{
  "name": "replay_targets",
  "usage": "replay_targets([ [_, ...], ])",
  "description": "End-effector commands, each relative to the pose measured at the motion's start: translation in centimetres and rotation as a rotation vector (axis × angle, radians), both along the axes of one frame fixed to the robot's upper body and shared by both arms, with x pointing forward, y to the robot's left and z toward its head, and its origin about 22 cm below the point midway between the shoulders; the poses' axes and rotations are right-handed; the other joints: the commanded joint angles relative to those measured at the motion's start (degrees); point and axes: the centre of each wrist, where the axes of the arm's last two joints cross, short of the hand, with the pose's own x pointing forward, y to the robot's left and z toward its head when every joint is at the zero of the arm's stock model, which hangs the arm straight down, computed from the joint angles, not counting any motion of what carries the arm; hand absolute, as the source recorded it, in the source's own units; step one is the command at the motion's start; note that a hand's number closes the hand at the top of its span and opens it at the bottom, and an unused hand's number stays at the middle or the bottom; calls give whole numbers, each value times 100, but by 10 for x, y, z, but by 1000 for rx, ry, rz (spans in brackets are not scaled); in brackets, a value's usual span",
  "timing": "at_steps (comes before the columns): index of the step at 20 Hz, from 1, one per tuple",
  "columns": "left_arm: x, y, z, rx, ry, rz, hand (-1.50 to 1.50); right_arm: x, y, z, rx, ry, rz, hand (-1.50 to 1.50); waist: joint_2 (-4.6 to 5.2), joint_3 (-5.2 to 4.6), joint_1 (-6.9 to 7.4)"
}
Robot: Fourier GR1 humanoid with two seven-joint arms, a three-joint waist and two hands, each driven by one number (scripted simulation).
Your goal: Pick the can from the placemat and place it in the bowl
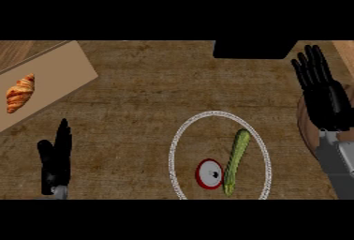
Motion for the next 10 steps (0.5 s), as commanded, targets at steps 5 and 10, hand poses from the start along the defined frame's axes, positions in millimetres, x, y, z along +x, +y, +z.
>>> replay_targets([
  [5, 31, 31, 66, 152, -200, -118, 0, -20, 33, 61, -282, -175, -161, 150, -315, -137, -520],
  [10, 24, 28, 59, 124, -184, -113, 0, -61, -44, -34, -596, 343, -538, -150, -311, -205, -1103],
])
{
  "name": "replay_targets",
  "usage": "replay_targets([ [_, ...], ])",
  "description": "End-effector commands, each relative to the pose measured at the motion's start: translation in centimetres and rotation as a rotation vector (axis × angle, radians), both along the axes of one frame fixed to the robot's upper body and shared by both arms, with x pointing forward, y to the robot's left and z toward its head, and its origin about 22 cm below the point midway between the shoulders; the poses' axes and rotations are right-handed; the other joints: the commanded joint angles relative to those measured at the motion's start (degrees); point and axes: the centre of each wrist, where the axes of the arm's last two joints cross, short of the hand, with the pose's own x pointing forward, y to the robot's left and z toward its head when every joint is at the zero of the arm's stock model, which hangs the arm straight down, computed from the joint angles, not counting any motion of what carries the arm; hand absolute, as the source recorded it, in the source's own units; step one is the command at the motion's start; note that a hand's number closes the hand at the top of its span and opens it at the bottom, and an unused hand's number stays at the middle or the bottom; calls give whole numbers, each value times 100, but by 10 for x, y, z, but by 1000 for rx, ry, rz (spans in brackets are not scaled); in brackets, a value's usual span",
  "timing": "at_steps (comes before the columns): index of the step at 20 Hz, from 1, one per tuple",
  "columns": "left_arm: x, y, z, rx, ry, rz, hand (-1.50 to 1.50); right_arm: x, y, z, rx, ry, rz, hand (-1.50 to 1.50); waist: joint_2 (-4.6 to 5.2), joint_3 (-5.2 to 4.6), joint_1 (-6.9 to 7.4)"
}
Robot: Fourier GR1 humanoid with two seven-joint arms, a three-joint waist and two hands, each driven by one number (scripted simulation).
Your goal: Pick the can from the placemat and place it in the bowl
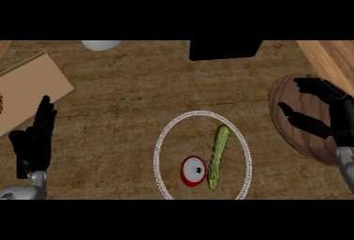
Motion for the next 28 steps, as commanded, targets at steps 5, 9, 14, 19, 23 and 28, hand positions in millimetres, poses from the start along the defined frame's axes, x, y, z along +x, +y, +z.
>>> replay_targets([
  [5, 4, 15, 21, 16, -26, -24, 0, -68, 32, -58, -161, 114, -222, -150, -115, 25, -220],
  [9, 0, 12, 20, 10, -27, -45, 0, -101, 55, -71, -187, 140, -269, -150, -77, 18, -196],
  [14, 4, 21, 35, 25, -41, -69, 0, -127, 72, -54, -188, 132, -339, -150, -8, 20, -55],
  [19, 6, 15, 39, 2, -57, -112, 0, -140, 84, -23, -230, 157, -343, -150, 42, 14, 121],
  [23, 11, 10, 47, -1, -66, -132, 0, -147, 90, -2, -343, 320, -327, -150, 107, 24, 320],
  [28, 14, -6, 50, -12, -71, -176, 0, -150, 107, 31, -425, 538, -319, -150, 140, 54, 565],
])
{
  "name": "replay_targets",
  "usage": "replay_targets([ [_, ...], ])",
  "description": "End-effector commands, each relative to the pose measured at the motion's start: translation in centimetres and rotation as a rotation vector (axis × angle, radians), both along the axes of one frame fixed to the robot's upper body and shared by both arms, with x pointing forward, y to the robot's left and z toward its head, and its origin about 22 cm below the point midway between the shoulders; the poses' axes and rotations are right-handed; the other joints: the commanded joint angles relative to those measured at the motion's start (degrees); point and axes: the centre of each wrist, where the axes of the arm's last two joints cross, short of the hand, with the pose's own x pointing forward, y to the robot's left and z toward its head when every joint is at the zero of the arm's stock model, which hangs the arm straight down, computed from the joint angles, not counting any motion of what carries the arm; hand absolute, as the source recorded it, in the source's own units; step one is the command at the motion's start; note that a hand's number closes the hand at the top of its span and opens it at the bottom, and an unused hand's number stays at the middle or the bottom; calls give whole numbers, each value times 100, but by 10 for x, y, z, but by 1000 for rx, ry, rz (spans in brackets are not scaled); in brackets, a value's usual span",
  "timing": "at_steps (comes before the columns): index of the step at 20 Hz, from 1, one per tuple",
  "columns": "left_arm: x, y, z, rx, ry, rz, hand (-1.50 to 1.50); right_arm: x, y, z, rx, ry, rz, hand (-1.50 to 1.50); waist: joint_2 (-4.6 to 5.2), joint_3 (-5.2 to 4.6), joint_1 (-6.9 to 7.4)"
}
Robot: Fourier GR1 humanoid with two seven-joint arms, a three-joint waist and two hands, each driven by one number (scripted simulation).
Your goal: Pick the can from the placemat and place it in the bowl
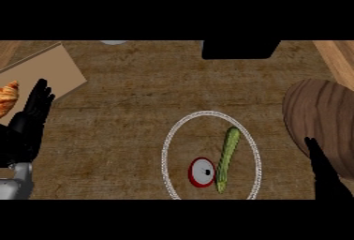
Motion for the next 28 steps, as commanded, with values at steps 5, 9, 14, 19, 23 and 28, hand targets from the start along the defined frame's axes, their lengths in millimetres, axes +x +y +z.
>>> replay_targets([
  [5, 13, -11, 9, -12, -4, -54, 0, -2, 36, 48, -44, 295, -13, -150, 76, 31, 278],
  [9, 15, -17, 8, -10, 3, -60, 0, 6, 58, 47, -13, 399, 35, -150, 74, 48, 334],
  [14, 17, -12, 10, -20, -12, -57, 0, 11, 63, 26, -10, 578, 65, -150, 74, 45, 288],
  [19, 18, -18, 7, -21, -12, -57, 0, 32, 74, 15, -44, 622, 59, -150, 59, 53, 272],
  [23, 13, -10, 6, -13, -6, -59, 0, 44, 85, 20, -152, 523, 29, -150, 26, 57, 269],
  [28, 9, -13, 2, -13, -3, -43, 0, 51, 111, 14, -186, 519, 27, -150, 14, 64, 239],
])
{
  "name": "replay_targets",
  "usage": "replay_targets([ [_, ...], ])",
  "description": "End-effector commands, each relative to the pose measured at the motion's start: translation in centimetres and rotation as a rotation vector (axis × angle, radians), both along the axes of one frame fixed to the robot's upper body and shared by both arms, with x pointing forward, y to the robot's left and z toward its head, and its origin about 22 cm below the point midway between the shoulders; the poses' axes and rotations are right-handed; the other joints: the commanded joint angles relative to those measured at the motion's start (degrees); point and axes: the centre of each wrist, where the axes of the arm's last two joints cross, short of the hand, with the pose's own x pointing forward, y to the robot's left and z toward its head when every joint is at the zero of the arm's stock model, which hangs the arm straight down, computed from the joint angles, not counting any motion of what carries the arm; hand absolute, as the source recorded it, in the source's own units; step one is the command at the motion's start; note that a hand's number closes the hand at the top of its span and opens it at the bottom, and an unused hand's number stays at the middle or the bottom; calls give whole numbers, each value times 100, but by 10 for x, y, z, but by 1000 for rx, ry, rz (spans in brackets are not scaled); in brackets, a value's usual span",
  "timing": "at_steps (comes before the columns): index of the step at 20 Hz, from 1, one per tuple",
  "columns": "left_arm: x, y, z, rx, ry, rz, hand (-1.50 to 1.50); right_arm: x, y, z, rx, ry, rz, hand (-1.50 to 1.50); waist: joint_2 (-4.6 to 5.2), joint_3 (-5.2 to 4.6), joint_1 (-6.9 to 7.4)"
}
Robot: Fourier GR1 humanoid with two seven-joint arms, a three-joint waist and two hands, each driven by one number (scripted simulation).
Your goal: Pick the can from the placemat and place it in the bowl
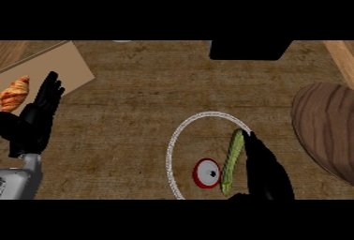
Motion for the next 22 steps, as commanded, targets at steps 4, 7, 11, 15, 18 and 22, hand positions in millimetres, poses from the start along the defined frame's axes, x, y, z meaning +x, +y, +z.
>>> replay_targets([
  [4, 4, 20, 10, 0, 5, 6, 0, 17, 33, 2, -92, 183, -129, -150, 2, 15, -45],
  [7, -5, -7, -16, -28, 21, 6, 0, 13, 54, -7, -87, 198, -123, -150, -1, 13, -50],
  [11, -2, -1, -16, -2, -4, 6, 0, 18, 60, -18, -93, 210, -135, -150, 10, 17, -56],
  [15, -2, 6, -11, 4, -4, 19, 0, 16, 58, -15, -82, 204, -140, -150, -2, 18, -75],
  [18, -3, 6, -3, 14, -1, 13, 0, 27, 56, -35, -120, 193, -172, -150, -1, 25, -51],
  [22, -5, 5, 4, 4, -8, 19, 0, 14, 57, -43, -113, 218, -165, -150, -10, 27, -57],
])
